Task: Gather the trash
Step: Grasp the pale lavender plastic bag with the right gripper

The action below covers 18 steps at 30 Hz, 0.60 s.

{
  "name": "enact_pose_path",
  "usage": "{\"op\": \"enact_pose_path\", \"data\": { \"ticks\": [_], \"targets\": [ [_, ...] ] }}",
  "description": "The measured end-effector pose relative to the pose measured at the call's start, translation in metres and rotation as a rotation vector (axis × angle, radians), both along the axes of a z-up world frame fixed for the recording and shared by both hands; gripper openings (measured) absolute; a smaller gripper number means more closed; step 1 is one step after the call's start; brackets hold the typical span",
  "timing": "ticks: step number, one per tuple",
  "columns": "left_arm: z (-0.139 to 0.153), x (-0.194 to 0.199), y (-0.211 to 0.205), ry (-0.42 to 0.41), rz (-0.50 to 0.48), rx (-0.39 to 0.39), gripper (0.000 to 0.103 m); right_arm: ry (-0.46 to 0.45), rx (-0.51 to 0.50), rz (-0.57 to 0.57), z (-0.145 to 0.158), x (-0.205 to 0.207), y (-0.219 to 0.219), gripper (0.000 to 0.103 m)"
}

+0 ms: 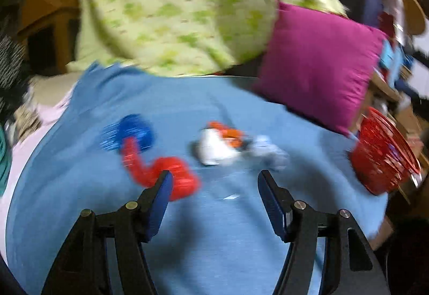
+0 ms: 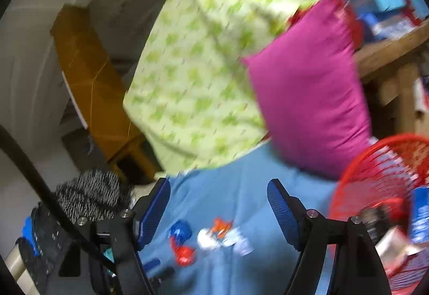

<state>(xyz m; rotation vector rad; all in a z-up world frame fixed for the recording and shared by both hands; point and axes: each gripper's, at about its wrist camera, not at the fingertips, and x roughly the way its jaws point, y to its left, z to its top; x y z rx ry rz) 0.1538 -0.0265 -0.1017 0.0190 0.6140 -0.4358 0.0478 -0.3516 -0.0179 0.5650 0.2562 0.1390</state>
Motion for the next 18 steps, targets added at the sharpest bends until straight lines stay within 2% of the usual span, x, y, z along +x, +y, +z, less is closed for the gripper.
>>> {"op": "enact_pose_path", "data": {
  "ticks": [2,5,8,12,14,17,18],
  "targets": [
    [-0.006,0.009,0.016,-0.003,0.03,-0.021,0.067,0.05,0.013,0.046,-0.014,0.025,0.014,0.078],
    [-0.016,0.018,0.019,0.019,0.021,-0.045,0.067,0.16,0.037,0.102,-0.044,0.064,0.023,0.078],
    [-0.023,0.028,0.003,0.051,-0.022,-0.039,0.067,0.271,0.083,0.16,-0.075,0.1,0.027,0.078],
    [-0.024,0.029,-0.021,0.029,-0.108,-0.017,0.067,0.403,0.135,0.226,-0.114,0.142,0.027,0.077],
    [-0.029,0.034,-0.032,0.032,-0.154,0.001,0.067,0.439,0.161,0.272,-0.128,0.162,0.03,0.073],
    [-0.037,0.047,-0.044,0.043,-0.223,0.011,0.067,0.485,0.127,0.283,-0.143,0.186,0.037,0.065],
    [-0.04,0.053,-0.046,0.053,-0.239,0.008,0.067,0.5,0.131,0.301,-0.148,0.193,0.04,0.058]
  ]
}}
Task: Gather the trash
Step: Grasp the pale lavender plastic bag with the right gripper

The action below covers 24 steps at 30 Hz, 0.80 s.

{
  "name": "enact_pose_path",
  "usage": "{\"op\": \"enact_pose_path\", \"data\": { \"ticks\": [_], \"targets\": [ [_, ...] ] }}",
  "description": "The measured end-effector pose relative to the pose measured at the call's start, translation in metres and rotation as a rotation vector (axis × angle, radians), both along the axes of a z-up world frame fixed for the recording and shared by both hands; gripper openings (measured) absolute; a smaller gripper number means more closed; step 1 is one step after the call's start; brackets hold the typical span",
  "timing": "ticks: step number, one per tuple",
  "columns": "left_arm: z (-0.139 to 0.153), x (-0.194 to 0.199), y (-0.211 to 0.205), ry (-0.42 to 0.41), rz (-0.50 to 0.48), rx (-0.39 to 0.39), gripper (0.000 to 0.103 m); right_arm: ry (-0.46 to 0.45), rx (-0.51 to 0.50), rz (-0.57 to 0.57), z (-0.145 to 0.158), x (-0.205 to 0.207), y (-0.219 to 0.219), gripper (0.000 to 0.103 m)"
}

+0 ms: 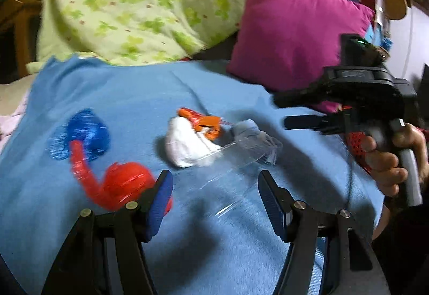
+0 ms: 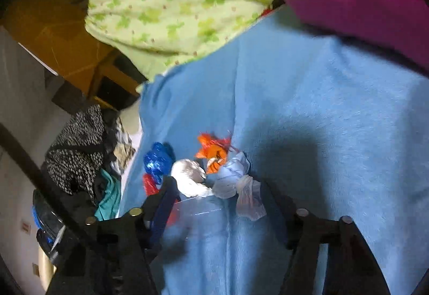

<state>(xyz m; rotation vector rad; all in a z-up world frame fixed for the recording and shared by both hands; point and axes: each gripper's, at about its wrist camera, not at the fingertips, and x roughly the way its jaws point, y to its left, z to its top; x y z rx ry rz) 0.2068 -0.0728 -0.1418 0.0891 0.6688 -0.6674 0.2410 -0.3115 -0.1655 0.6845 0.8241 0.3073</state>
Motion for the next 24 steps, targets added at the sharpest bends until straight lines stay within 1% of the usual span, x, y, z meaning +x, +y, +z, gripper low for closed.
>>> {"op": "enact_pose_path", "data": {
  "ticks": [1,6,8,9,11,12,13,14,17,18,19,21,24],
  "targets": [
    [-0.003,0.005,-0.002,0.01,-0.011,-0.002,0.067,0.015,0.0,0.019,-0.006,0.009,0.002,0.055],
    [-0.007,0.018,-0.014,0.022,-0.067,-0.008,0.067,0.078,-0.07,0.054,-0.025,0.032,0.012,0.054],
    [-0.01,0.018,-0.023,-0.002,-0.081,0.042,0.067,0.081,-0.123,0.053,-0.028,0.036,0.014,0.054],
    [-0.012,0.019,-0.025,-0.003,-0.085,0.054,0.067,0.086,-0.145,0.061,-0.03,0.038,0.015,0.054],
    [-0.017,0.021,-0.029,0.015,-0.093,0.07,0.067,0.107,-0.163,0.072,-0.036,0.041,0.018,0.054],
    [-0.018,0.023,-0.03,0.022,-0.093,0.074,0.067,0.116,-0.172,0.076,-0.037,0.042,0.019,0.049],
    [-0.02,0.024,-0.03,0.031,-0.098,0.077,0.067,0.115,-0.184,0.077,-0.037,0.042,0.02,0.042],
    [-0.021,0.024,-0.03,0.035,-0.104,0.074,0.066,0.107,-0.185,0.077,-0.035,0.041,0.021,0.041],
    [-0.02,0.021,-0.03,0.036,-0.124,0.064,0.05,0.093,-0.193,0.052,-0.027,0.036,0.019,0.033],
    [-0.02,0.019,-0.03,0.03,-0.127,0.068,0.046,0.096,-0.183,0.046,-0.026,0.034,0.017,0.031],
    [-0.019,0.017,-0.03,0.033,-0.145,0.062,0.034,0.1,-0.167,0.036,-0.026,0.032,0.014,0.028],
    [-0.019,0.016,-0.029,0.057,-0.17,0.048,0.017,0.103,-0.146,0.014,-0.023,0.027,0.006,0.028],
    [-0.02,0.009,-0.031,0.048,-0.183,0.073,0.015,0.099,-0.146,-0.015,-0.02,0.017,-0.005,0.028]
  ]
}}
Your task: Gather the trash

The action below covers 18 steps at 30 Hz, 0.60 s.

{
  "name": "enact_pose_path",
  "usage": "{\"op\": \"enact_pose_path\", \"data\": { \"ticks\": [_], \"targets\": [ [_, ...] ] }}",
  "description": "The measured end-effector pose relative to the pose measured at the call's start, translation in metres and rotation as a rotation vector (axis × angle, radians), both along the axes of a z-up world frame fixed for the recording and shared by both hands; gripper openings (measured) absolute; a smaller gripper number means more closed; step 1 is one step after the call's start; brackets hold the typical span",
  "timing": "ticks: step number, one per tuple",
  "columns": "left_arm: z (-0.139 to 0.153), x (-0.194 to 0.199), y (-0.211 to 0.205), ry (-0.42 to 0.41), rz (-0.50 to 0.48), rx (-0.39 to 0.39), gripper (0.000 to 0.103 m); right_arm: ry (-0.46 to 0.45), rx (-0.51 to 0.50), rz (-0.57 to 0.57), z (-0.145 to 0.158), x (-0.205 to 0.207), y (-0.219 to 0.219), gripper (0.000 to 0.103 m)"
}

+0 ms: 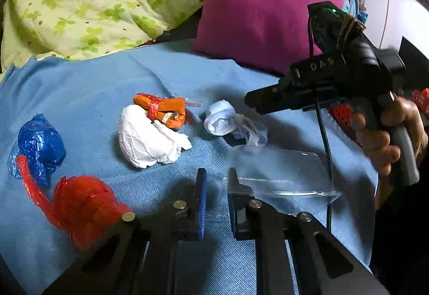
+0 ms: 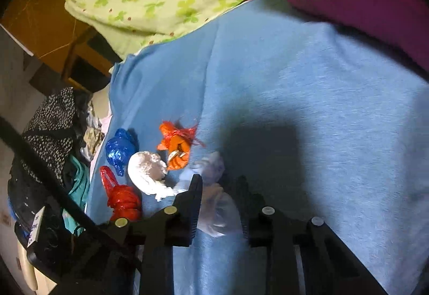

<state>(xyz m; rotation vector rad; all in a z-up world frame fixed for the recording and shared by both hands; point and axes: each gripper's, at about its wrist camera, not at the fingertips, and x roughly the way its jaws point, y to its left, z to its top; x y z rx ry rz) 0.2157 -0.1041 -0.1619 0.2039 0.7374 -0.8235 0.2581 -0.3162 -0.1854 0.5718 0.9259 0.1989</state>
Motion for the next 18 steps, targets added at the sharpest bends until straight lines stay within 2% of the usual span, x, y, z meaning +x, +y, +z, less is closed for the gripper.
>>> {"op": "enact_pose_path", "data": {
  "ticks": [4,5,6,7,8,9,11,14,17,18],
  "targets": [
    [0.004,-0.006,0.0,-0.021,0.008,0.008,0.016,0.022,0.086,-0.011,-0.004,-0.005,-0.014,0.031],
    [0.006,-0.007,0.001,-0.026,0.009,0.006,0.028,0.015,0.098,-0.02,-0.003,-0.007,-0.016,0.031],
    [0.008,-0.007,0.002,-0.022,0.012,0.0,0.037,0.01,0.112,-0.017,-0.001,-0.007,-0.017,0.035],
    [0.011,-0.008,0.005,-0.029,0.021,-0.017,0.056,0.011,0.122,-0.01,0.0,-0.006,-0.016,0.054],
    [0.012,-0.009,0.006,-0.044,0.029,-0.029,0.064,0.01,0.132,-0.005,0.001,-0.005,-0.015,0.068],
    [0.012,-0.009,0.007,-0.051,0.029,-0.031,0.064,0.001,0.13,-0.009,0.002,-0.005,-0.013,0.078],
    [0.009,-0.008,0.004,-0.045,0.022,-0.022,0.064,-0.027,0.098,0.002,0.005,-0.003,-0.004,0.078],
    [0.001,-0.004,-0.002,-0.013,0.012,-0.01,0.064,-0.03,0.035,0.051,0.004,0.006,0.014,0.067],
    [0.003,-0.008,-0.004,-0.02,0.003,-0.016,0.064,0.012,-0.006,0.085,-0.009,0.015,0.026,0.047],
    [0.004,-0.01,-0.005,-0.029,-0.002,-0.015,0.064,0.029,-0.027,0.096,-0.014,0.018,0.029,0.037]
  ]
}}
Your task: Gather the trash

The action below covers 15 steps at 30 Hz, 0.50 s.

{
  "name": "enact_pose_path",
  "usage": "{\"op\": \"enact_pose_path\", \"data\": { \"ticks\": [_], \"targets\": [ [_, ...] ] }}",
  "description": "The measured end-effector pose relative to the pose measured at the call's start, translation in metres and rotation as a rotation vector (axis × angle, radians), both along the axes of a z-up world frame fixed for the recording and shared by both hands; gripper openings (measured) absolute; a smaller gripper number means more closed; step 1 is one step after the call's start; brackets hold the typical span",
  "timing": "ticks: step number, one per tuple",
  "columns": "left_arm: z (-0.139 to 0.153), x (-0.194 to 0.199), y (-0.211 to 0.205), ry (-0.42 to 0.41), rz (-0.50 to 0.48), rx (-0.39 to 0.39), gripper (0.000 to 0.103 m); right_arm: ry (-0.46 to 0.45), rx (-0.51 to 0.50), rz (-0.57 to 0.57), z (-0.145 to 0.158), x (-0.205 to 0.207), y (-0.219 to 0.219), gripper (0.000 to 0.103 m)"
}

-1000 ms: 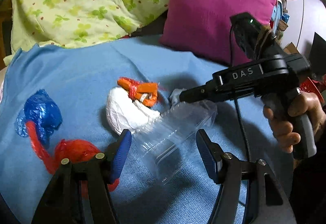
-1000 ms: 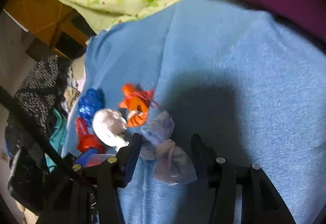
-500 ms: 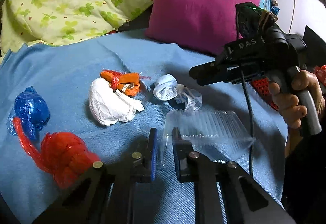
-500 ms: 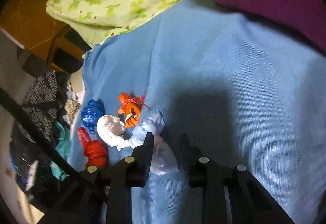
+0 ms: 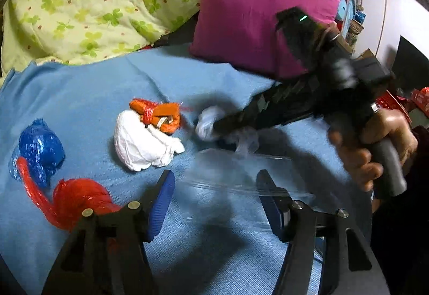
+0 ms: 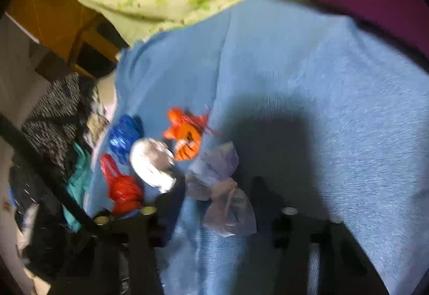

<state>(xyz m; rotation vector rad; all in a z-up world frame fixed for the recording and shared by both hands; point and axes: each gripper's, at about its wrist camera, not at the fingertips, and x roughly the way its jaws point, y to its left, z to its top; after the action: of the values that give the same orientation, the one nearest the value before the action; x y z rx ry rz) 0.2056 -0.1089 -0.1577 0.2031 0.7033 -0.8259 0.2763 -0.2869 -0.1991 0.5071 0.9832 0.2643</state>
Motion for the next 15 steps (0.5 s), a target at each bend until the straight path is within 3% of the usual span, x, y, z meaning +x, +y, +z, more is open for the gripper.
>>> {"op": "enact_pose_path", "data": {
  "ticks": [2,6,12,15],
  "targets": [
    [-0.001,-0.001,-0.001,-0.006,-0.008,0.007,0.064,0.017,-0.049,0.008,-0.006,0.002,0.005,0.035],
    [-0.009,0.003,-0.004,0.024,-0.005,0.037,0.056,-0.035,-0.059,-0.019,0.007,-0.005,0.001,0.03],
    [-0.004,0.0,-0.001,0.005,-0.006,0.012,0.055,-0.075,-0.001,-0.121,0.021,-0.019,-0.035,0.03],
    [-0.011,0.0,-0.006,0.03,-0.022,0.037,0.046,-0.079,0.004,-0.152,0.024,-0.027,-0.051,0.03]
  ]
}}
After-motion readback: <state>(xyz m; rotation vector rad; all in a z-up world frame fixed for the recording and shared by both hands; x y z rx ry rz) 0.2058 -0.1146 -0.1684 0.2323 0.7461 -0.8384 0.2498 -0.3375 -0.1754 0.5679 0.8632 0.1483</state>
